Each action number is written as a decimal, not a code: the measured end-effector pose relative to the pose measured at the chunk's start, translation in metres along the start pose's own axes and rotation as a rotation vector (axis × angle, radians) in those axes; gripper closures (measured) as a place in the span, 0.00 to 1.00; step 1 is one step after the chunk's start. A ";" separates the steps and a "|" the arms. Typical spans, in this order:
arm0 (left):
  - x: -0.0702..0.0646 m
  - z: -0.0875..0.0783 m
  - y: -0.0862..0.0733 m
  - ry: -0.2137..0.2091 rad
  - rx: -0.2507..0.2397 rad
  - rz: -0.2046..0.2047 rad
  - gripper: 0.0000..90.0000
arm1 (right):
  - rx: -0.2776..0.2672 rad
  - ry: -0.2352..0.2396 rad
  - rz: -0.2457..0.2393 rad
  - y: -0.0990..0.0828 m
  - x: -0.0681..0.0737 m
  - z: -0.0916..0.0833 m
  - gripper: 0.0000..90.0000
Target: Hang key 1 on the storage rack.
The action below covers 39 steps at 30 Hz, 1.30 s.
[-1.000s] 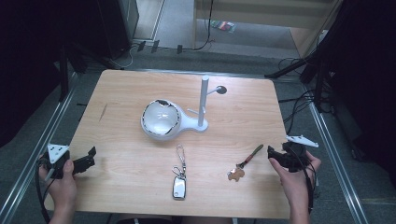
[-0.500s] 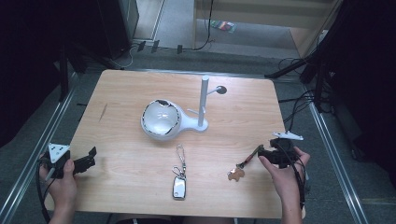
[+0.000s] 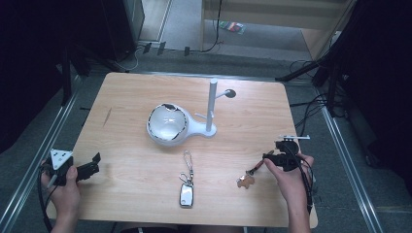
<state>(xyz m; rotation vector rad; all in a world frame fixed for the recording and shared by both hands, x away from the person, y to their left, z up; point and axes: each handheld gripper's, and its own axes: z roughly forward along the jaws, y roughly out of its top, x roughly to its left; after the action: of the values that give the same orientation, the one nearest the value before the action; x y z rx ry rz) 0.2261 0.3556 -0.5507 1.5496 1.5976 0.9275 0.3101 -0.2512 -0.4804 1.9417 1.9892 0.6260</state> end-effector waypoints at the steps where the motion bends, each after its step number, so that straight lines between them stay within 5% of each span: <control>1: 0.000 0.000 0.000 0.001 0.000 0.001 0.00 | 0.023 0.013 0.022 0.002 0.001 0.001 0.55; 6: 0.000 0.000 0.000 0.000 0.000 0.001 0.00 | 0.117 0.015 0.075 0.008 0.004 0.007 0.62; 14: -0.001 0.000 0.000 0.001 -0.001 0.007 0.00 | 0.184 0.022 0.152 0.015 0.008 0.015 0.73; 34: 0.000 0.000 0.000 -0.004 0.000 0.007 0.00 | 0.296 0.040 0.145 0.009 0.018 0.030 0.78; 39: -0.001 0.000 0.000 -0.006 0.002 0.007 0.00 | 0.304 0.060 0.134 0.007 0.020 0.033 0.87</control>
<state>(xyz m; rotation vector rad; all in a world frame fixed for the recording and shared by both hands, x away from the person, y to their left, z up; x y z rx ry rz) 0.2265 0.3551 -0.5507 1.5586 1.5902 0.9246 0.3316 -0.2281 -0.5037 2.2721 2.1065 0.4360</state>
